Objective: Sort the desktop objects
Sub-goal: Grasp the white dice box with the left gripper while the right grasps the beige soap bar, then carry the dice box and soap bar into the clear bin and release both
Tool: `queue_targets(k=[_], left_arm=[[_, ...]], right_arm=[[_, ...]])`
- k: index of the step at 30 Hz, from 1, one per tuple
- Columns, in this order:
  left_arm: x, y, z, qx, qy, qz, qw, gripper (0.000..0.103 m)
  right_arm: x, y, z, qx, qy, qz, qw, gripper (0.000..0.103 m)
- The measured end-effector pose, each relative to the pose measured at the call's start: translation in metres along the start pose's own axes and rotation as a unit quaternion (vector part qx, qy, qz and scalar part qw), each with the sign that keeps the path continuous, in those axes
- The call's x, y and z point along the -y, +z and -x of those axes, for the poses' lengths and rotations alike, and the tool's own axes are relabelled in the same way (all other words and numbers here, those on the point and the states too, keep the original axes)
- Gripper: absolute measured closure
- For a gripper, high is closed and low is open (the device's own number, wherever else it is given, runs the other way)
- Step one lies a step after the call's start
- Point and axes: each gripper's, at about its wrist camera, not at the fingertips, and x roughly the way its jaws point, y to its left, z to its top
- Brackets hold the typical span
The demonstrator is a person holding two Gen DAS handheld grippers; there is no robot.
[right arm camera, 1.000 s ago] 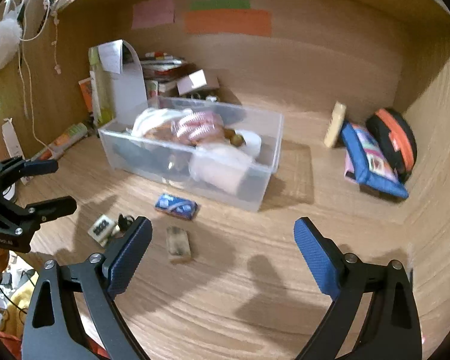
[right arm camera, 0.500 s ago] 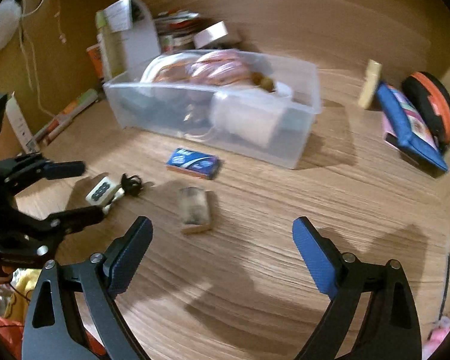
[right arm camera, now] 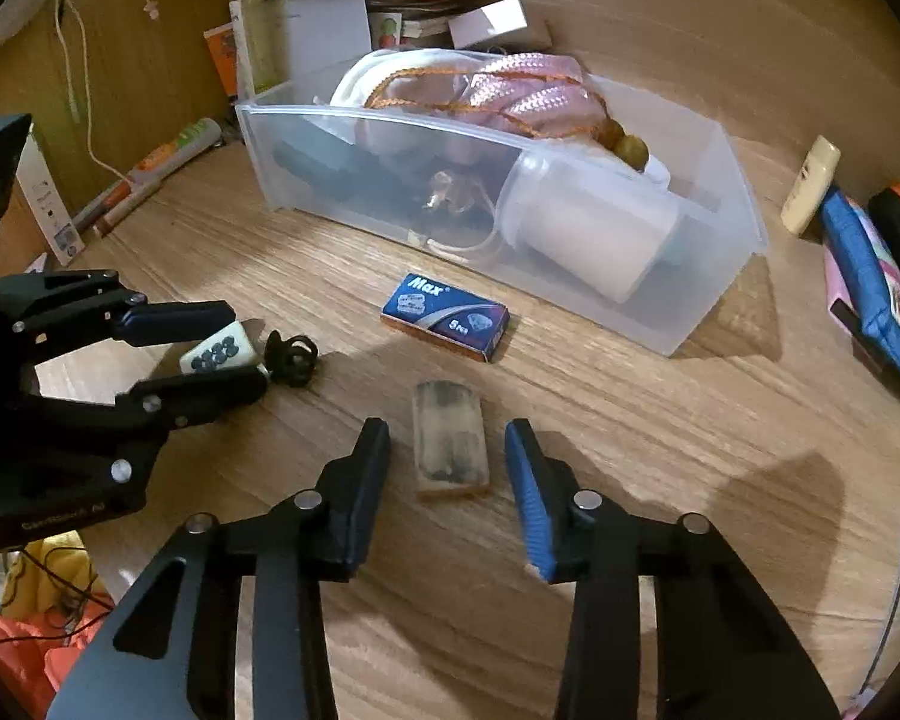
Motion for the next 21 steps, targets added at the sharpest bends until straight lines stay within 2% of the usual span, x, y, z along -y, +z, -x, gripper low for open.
queue_targets(k=[1,3,4,10,16,21], left_arm=[[-0.001,0.000,0.000,0.001,0.001,0.000,1.0000,0.079],[-0.003,0.000,-0.001,0.004,0.003,0.002,1.0000,0.079],[-0.004,0.000,-0.001,0.004,0.001,0.004,1.0000,0.079],[-0.014,0.002,0.009,0.022,0.001,0.023,0.9995,0.079],[-0.024,0.007,0.025,0.050,0.005,0.046,0.9977,0.079],[-0.030,0.022,0.043,0.082,0.011,0.048,0.9954,0.079]], right_arm=[[-0.001,0.000,0.000,0.003,0.001,0.001,1.000,0.069],[-0.004,0.001,-0.001,0.007,0.000,0.009,1.000,0.079],[-0.006,0.001,-0.001,0.008,-0.002,0.014,1.000,0.081],[-0.011,0.001,0.003,0.014,0.004,0.016,1.000,0.081],[-0.008,0.007,0.026,0.051,0.007,0.009,0.999,0.081],[-0.005,0.016,0.044,0.074,-0.015,0.013,0.997,0.081]])
